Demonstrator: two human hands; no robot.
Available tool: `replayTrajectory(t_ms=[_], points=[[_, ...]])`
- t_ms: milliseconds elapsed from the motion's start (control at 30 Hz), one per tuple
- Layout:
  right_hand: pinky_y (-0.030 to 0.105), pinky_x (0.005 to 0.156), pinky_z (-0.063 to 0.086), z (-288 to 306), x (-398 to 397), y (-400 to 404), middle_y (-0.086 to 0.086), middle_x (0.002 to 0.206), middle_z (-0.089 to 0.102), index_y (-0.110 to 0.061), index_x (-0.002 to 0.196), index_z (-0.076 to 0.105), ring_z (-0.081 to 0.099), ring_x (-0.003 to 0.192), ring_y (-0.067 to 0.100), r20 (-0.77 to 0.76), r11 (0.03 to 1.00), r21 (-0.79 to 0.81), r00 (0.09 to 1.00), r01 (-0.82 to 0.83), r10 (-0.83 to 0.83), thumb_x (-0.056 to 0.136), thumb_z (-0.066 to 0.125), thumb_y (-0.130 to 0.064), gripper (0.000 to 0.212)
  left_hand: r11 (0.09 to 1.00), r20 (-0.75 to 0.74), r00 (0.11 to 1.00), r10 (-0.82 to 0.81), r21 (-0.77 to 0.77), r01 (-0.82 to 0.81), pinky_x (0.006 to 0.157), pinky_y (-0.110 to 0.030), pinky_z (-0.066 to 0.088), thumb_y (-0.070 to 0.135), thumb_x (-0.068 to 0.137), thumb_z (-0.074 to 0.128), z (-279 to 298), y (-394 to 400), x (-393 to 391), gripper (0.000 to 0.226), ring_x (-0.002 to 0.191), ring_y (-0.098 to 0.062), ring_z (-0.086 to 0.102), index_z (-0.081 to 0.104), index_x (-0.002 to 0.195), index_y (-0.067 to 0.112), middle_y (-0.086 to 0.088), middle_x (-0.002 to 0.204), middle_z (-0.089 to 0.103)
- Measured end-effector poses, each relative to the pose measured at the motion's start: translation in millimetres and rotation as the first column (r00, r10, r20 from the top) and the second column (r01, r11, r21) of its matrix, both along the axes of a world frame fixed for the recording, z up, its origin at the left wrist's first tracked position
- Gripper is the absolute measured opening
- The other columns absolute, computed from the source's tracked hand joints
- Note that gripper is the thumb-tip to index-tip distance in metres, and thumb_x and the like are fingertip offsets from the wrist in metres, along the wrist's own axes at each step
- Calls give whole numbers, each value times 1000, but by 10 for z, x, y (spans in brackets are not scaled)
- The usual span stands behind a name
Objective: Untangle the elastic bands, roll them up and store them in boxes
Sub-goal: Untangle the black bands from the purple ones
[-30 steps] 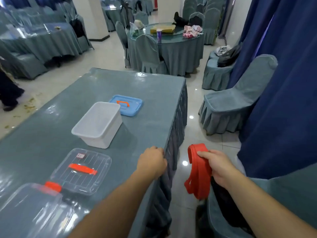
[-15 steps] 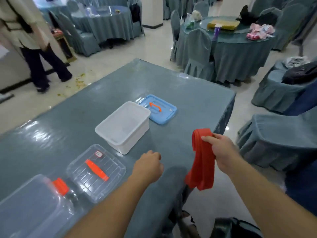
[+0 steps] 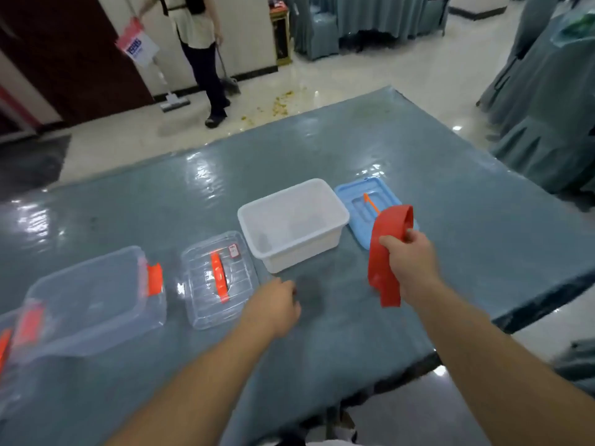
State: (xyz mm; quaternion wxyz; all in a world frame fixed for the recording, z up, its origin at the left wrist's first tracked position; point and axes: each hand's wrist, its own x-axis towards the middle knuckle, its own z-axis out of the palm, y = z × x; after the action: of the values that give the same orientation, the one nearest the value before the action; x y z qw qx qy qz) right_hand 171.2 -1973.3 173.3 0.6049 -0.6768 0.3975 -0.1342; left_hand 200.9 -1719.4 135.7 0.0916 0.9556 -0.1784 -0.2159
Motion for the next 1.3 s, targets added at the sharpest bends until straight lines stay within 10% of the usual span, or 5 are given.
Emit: replayTrajectory(t_ms=[367,500,667,1100,1300], points=[[40,81,55,-1324,20,1007,12,83,75,-5,78,65,71,87,35,-355,851,6,795,-525,493,85,76,-22,21,970,-152,959,240,81,-230,101,-40,51,28,97,49,-331,414,-396,33,121,-30,60,63,126,21,-7,132,63],[36,79,47,-1350,90,1133,18,94,76,-6,79,67,69,97,37,-450,758,-36,688,-652,570,90,70,-23,21,950,-174,936,307,115,-290,101,-41,51,29,96,51,-404,587,-528,33,120,-32,61,63,126,21,-8,131,63],[35,103,45,-1325,25,1155,16,125,73,-2,126,66,64,123,33,-450,713,-50,653,-699,609,93,67,-14,35,938,-177,924,340,129,-321,100,-40,51,29,99,51,-463,692,-638,34,123,-30,58,61,130,21,-6,135,59],[39,93,56,-1051,-191,1614,4,107,72,-14,117,67,69,97,26,-425,356,-162,390,-920,817,89,61,-9,30,860,-147,848,510,77,-504,105,-38,49,29,100,52,-258,1144,-993,37,126,-28,58,61,135,20,-6,141,59],[36,103,51,-758,-247,2165,1,128,70,-22,131,62,65,120,25,-555,114,-303,272,-946,786,88,58,-25,43,805,-45,804,593,11,-593,103,-35,49,35,97,54,-10,1674,-1083,37,127,-24,58,63,131,23,-2,137,59]])
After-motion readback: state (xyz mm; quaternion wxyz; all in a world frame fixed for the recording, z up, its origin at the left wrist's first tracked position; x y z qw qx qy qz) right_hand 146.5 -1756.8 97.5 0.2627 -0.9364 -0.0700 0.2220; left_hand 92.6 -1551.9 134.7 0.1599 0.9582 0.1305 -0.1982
